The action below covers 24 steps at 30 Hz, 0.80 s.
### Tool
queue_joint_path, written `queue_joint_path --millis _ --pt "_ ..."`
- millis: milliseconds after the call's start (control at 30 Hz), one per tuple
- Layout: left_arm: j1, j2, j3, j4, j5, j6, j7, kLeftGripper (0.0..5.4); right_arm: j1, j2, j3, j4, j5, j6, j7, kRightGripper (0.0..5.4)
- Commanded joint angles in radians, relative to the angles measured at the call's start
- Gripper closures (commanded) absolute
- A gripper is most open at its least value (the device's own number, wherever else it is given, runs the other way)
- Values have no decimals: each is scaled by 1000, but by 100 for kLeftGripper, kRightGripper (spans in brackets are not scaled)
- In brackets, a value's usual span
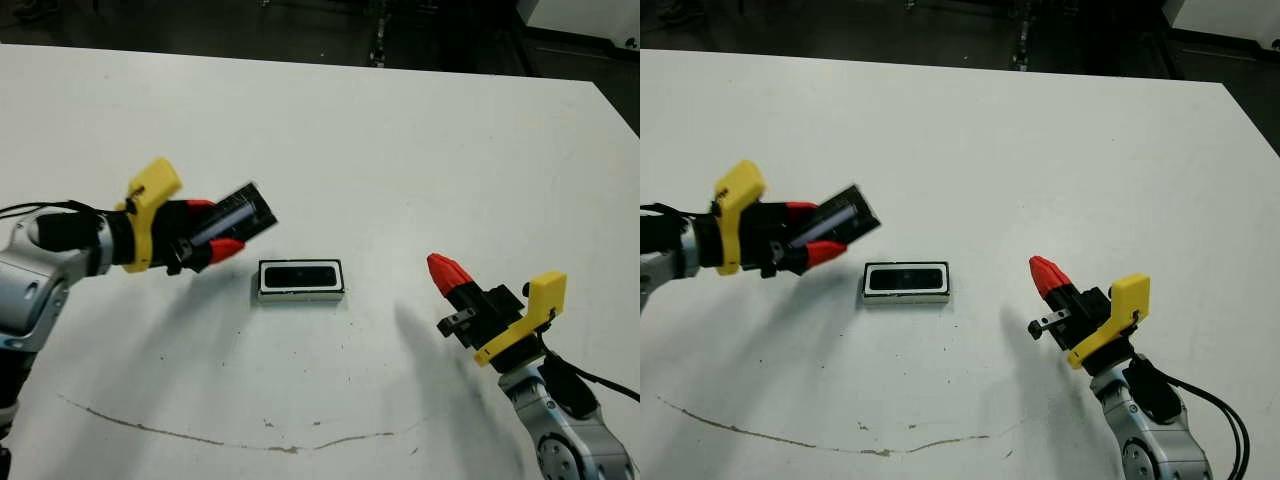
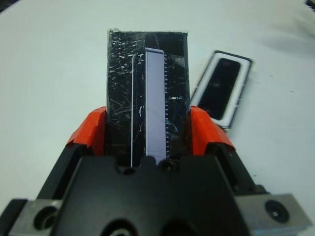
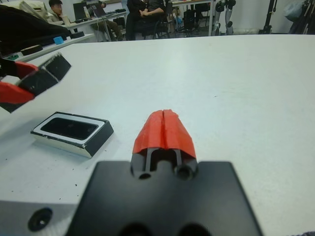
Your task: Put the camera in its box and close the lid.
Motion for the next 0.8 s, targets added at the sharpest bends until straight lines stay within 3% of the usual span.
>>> queue_joint_path --millis 33,367,533,800 --pt "-22 -8 -37 36 32 -37 -32 224 5 -8 -6 7 -9 -6 -3 540" --pt "-54 -10 -93 107 85 -114 -130 224 8 -7 -6 5 -5 3 -3 540" --pt "-117 -6 -133 204 75 -119 -272 224 9 -8 -3 11 -13 -11 1 540" --pt "-214 -20 -193 352 116 -130 -427 224 13 -8 -1 9 -15 -10 -2 540"
